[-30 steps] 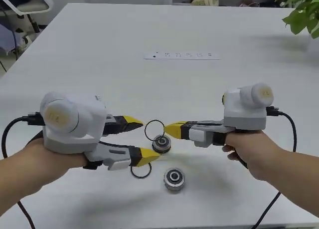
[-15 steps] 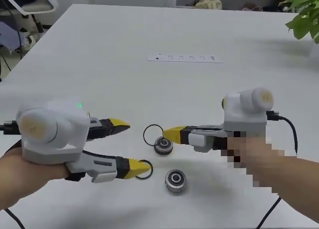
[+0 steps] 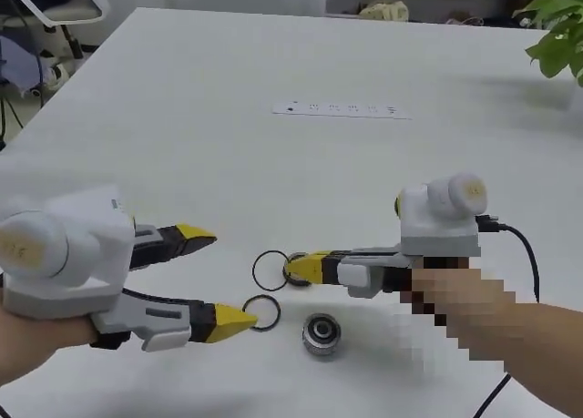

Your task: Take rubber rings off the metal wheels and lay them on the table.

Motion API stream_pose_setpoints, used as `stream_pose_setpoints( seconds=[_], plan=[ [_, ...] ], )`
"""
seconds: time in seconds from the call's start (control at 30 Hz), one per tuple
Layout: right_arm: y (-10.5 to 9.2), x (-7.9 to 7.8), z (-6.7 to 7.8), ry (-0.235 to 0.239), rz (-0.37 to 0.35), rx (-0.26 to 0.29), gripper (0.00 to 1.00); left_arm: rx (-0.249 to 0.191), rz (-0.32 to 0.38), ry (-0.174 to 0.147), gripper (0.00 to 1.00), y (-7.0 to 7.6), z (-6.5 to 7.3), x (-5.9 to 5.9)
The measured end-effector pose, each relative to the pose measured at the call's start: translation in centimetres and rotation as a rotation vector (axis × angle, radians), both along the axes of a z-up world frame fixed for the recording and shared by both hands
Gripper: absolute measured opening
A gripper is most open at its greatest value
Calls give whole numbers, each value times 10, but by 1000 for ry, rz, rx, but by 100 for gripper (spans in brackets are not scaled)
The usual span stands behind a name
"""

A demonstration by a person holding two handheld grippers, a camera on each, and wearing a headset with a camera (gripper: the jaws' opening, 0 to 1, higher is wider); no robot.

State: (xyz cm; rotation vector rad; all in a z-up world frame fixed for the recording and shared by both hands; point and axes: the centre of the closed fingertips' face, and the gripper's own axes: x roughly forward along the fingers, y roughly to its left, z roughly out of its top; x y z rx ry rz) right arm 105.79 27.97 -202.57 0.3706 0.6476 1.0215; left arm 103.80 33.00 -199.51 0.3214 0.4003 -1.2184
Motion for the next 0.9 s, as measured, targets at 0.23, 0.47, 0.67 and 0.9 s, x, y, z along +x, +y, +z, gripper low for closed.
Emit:
stream_pose_setpoints(
  seconds=[0.23,0.47,0.67,0.9],
  plan=[
    [10,-9,-6,45,30,3,0,-5,14,7,65,7,-1,-3],
    [14,-14,-17,77,53,-16,0,-7,33,12,66,13,-2,-3],
    [17,-16,-25,99,60,-34,0,-3,43,19,66,18,-4,-4],
    [15,-18,-34,124,64,-56,0,1,52,25,66,21,-8,-4]
  ],
)
